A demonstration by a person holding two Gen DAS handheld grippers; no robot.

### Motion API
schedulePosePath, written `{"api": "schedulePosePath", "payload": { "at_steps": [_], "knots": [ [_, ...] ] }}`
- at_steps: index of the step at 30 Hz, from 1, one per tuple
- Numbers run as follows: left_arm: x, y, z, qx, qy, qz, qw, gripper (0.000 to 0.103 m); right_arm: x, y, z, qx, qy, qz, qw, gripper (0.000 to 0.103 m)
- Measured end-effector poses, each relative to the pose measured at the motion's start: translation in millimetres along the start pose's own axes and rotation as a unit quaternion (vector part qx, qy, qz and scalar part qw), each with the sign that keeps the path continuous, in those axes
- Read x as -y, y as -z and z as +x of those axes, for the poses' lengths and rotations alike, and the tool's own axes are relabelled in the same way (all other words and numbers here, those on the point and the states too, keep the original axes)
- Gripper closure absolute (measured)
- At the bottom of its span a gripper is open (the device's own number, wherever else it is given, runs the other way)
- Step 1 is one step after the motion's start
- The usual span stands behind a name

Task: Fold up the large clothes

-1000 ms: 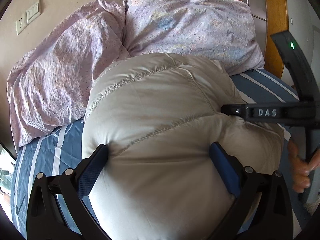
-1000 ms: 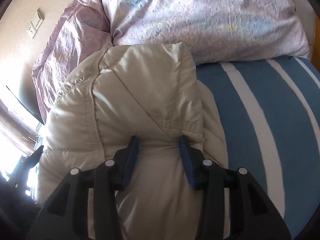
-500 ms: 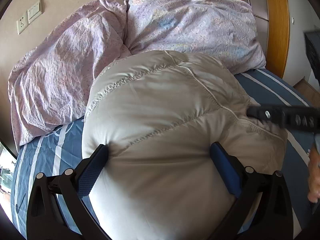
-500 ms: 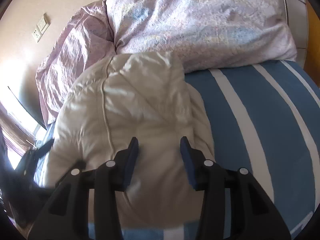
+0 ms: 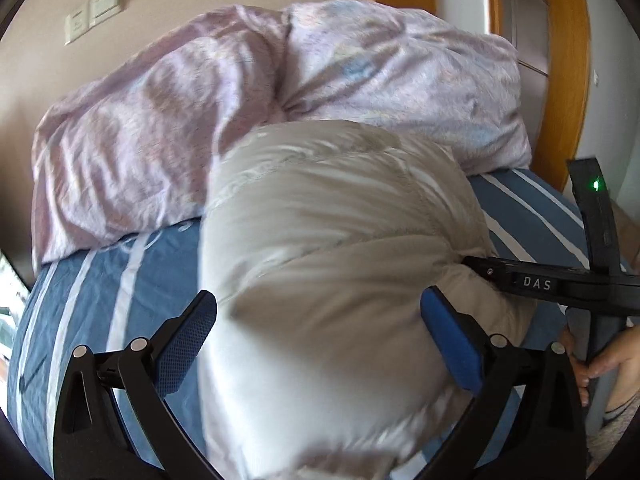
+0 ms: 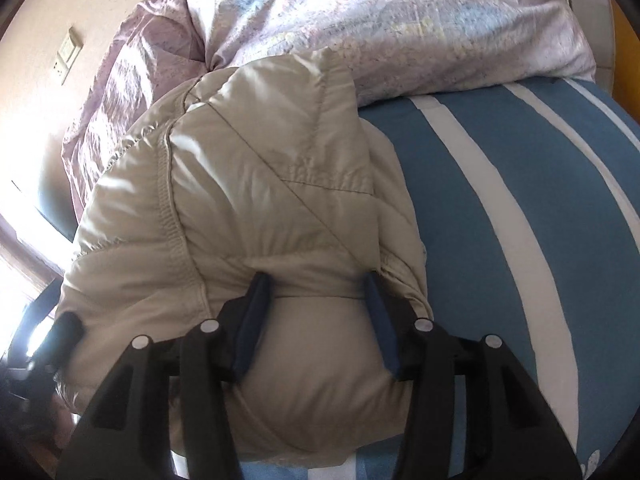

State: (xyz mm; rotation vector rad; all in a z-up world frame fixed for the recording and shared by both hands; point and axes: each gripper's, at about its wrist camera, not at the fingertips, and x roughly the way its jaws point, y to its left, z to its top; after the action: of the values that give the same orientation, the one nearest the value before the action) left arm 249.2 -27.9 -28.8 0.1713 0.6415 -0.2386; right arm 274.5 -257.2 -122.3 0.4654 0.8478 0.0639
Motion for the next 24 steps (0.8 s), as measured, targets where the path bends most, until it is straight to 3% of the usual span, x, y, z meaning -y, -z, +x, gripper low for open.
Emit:
{"api": "schedulePosePath", "payload": {
  "at_steps": [3, 7, 11, 14, 19, 24],
  "knots": [
    [-7.6, 4.9, -12.8, 0.005, -0.021, -0.001, 0.9998, 0.001, -1.1, -0.1, -4.4, 0.000, 0.006, 0.003, 1.000, 0.052],
    [-7.9, 10.8, -13.2, -0.004, -0.051, 0.018, 0.9985, 0.001, -6.5, 0.7, -21.4, 0.003, 0.025, 0.005, 1.000, 0.042],
    [-8.9, 13.7, 10.7, -0.049, -0.036, 0.006, 0.9981, 0.001, -5.1, 6.2, -19.0, -0.003, 0.045, -0.002, 0.999, 0.037],
    [-14.0, 14.6, 23.8, -0.071, -0.017, -0.023, 0.9971, 0.001, 17.1, 5.7, -1.1, -0.020, -0.001, 0.050, 0.999, 0.032],
    [-9.3, 17.7, 15.5, -0.049, -0.036, -0.012, 0.9980, 0.001, 10.4, 3.6, -13.9, -0.012, 0.018, 0.036, 0.999, 0.030],
    [-10.5, 18.3, 3.8, -0.032, -0.049, -0.017, 0.9981, 0.001, 2.7, 6.0, -35.6, 0.008, 0.047, 0.024, 0.999, 0.022]
  ]
}}
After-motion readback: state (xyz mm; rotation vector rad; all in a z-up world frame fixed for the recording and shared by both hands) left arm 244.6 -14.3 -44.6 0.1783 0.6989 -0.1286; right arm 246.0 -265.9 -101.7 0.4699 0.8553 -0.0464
